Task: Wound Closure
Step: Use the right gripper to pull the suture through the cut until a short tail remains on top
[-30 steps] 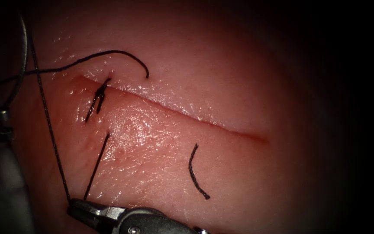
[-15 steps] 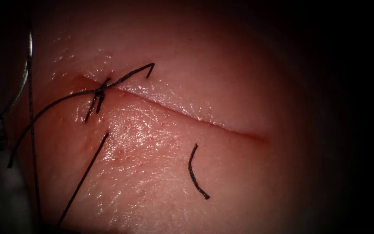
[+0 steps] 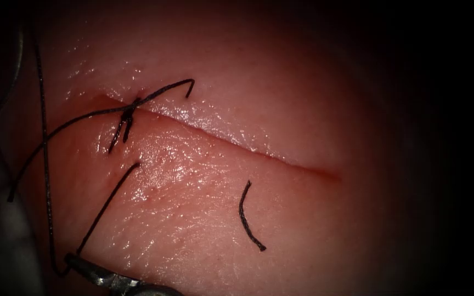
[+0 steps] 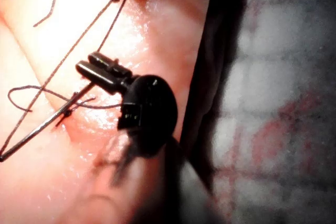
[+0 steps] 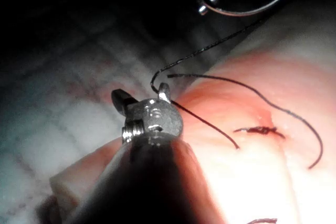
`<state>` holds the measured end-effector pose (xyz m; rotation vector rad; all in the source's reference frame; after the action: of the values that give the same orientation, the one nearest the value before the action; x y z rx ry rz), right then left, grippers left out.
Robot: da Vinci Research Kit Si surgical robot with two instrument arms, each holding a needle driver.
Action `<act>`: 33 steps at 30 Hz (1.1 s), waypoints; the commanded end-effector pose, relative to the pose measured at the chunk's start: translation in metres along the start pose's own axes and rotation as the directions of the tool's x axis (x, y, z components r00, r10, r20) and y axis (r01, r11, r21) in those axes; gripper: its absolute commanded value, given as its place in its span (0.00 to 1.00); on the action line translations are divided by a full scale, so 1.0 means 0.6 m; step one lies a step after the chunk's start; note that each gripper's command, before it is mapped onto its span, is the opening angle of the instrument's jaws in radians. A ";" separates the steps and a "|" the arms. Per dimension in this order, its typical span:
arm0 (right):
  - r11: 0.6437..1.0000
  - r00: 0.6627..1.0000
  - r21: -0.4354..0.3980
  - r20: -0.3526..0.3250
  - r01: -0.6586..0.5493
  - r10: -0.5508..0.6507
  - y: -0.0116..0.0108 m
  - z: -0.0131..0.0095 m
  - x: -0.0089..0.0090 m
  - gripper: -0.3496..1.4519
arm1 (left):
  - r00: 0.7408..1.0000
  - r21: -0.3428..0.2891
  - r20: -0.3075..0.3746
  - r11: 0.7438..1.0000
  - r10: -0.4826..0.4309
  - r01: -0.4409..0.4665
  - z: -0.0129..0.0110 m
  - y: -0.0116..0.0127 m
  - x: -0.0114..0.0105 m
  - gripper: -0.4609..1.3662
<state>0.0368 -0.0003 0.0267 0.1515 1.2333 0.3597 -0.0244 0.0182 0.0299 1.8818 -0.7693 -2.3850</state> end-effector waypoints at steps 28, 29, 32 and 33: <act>0.979 0.983 -0.090 0.019 0.183 -0.182 0.0189 -0.0009 -0.0090 0.82 | 0.999 0.006 0.031 1.000 0.016 -0.016 -0.0030 -0.0029 -0.0018 0.06; 0.978 0.982 -0.089 0.024 0.187 -0.186 0.0192 0.0001 -0.0097 0.83 | 0.999 0.006 0.031 1.000 0.016 -0.016 -0.0030 -0.0029 -0.0018 0.06; 0.976 0.979 -0.080 0.034 0.203 -0.201 0.0197 0.0030 -0.0119 0.81 | 0.999 0.006 0.031 1.000 0.016 -0.017 -0.0030 -0.0029 -0.0018 0.06; 0.975 0.978 -0.076 0.036 0.209 -0.207 0.0199 0.0040 -0.0127 0.80 | 0.999 0.006 0.032 1.000 0.016 -0.017 -0.0030 -0.0028 -0.0018 0.06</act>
<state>0.0349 0.0084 0.0384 -0.0455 1.1922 0.2234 -0.0220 0.0194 0.0300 1.8404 -0.8058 -2.4118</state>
